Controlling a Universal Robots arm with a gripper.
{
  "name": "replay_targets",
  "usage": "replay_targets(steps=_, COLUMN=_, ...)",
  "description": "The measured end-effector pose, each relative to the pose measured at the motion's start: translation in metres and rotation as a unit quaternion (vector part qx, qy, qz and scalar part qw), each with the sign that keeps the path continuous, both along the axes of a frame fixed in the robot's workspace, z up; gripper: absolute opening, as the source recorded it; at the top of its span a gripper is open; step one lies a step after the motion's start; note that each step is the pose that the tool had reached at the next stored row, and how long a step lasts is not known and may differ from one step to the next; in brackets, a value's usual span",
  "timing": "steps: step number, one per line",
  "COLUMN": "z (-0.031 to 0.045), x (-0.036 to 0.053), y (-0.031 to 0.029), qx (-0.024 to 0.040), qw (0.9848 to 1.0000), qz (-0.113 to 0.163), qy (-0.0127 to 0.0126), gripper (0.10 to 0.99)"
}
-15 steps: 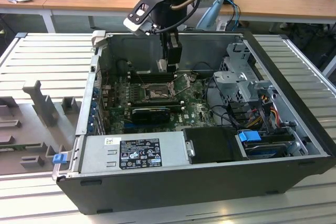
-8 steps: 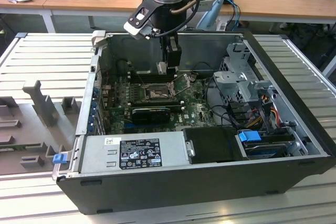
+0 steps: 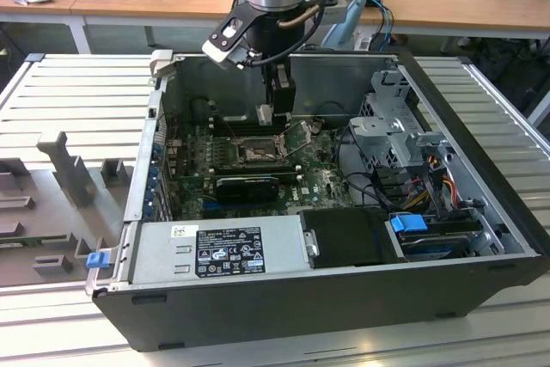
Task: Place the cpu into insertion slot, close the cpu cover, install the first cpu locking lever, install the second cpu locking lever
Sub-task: 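Place the cpu into insertion slot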
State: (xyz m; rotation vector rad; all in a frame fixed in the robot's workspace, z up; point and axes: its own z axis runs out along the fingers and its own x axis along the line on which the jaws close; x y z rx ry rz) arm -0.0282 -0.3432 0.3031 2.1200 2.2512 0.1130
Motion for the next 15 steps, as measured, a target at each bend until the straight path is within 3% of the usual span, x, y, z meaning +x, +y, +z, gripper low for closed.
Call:
replay_targets(steps=8, z=-0.0186, x=-0.0008, y=0.0, qx=0.0, qw=0.9999, qz=-0.016, qy=0.0, gripper=0.529)
replay_targets(steps=15, z=-0.025, x=-0.0027, y=0.0, qx=0.0, qw=0.9999, qz=-0.016, qy=0.0, gripper=0.529)
